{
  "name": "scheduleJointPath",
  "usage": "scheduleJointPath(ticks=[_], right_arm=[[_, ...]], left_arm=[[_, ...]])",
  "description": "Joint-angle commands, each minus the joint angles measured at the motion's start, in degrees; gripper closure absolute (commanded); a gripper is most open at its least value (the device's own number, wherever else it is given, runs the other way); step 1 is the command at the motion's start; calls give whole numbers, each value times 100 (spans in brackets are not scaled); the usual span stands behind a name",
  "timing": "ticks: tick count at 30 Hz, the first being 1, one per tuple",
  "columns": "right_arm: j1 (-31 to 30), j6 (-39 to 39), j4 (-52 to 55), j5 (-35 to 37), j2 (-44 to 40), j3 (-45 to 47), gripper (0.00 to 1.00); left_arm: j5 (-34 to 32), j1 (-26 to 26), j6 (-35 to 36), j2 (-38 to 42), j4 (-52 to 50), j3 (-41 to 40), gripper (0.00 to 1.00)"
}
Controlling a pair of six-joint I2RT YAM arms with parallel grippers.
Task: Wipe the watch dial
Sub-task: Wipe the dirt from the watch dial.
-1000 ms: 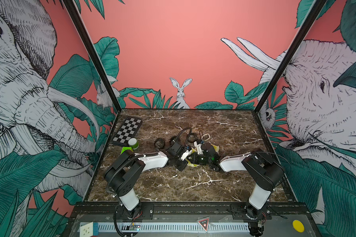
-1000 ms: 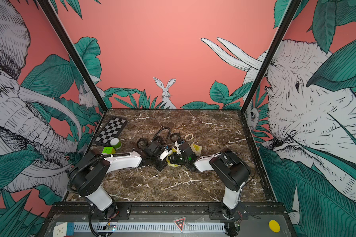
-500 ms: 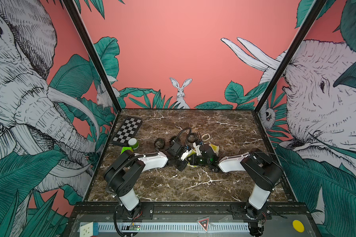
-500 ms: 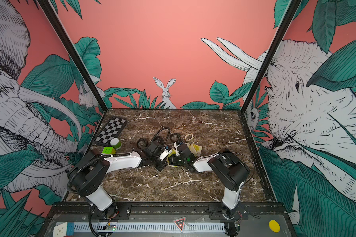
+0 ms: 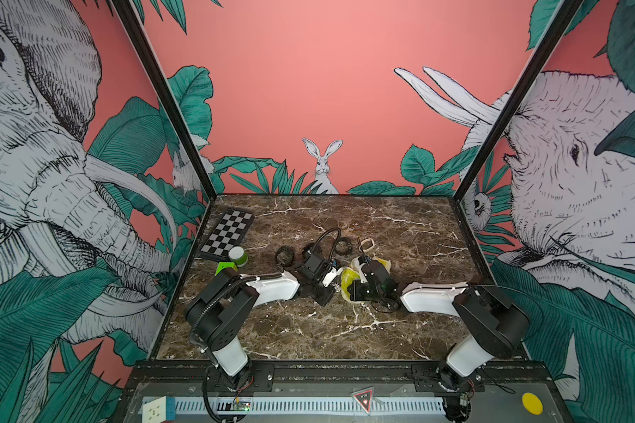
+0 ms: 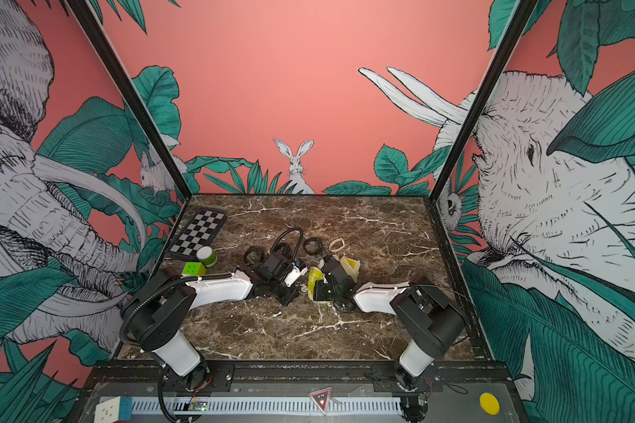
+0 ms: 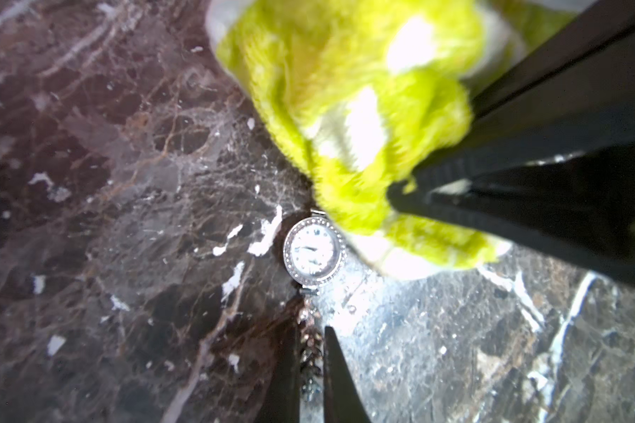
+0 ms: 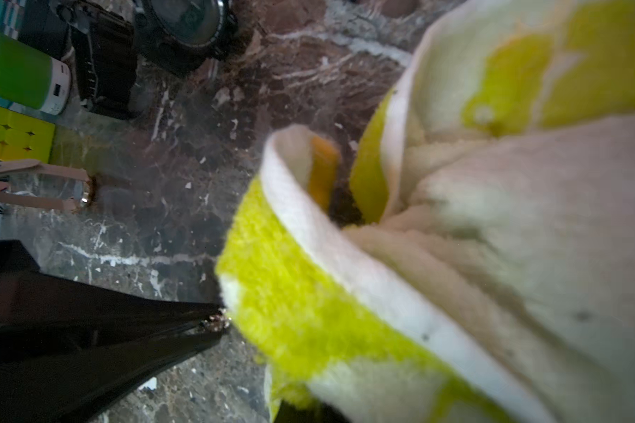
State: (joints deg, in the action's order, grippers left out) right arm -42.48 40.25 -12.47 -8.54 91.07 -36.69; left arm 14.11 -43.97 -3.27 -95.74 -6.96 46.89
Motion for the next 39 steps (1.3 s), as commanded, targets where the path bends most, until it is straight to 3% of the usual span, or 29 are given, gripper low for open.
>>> scheduleJointPath(ticks=[1, 6, 13, 19, 24, 29, 35, 39], right_arm=[[47, -237, 236, 42, -308, 6, 100], [37, -140, -248, -448, -287, -104, 100], [-61, 314, -1245, -990, 490, -295, 100], [-164, 361, -1327, -937, 769, -500, 100], [-155, 311, -965, -496, 752, -436, 100], [7, 131, -443, -138, 295, -190, 100], [481, -339, 677, 30, -1053, 12, 100], [785, -775, 1701, 286, -1990, -95, 100]], left_arm=[[-24, -40, -44, -148, -614, -229, 99], [-9, -33, -60, -174, -602, -216, 99], [13, -33, -55, -173, -601, -212, 99], [23, -34, -68, -173, -566, -226, 99], [-9, -33, -74, -149, -560, -260, 99], [-75, -34, -59, -110, -607, -277, 99], [-294, -34, -118, -15, -663, -234, 98], [-374, -33, -141, -24, -704, -148, 85]])
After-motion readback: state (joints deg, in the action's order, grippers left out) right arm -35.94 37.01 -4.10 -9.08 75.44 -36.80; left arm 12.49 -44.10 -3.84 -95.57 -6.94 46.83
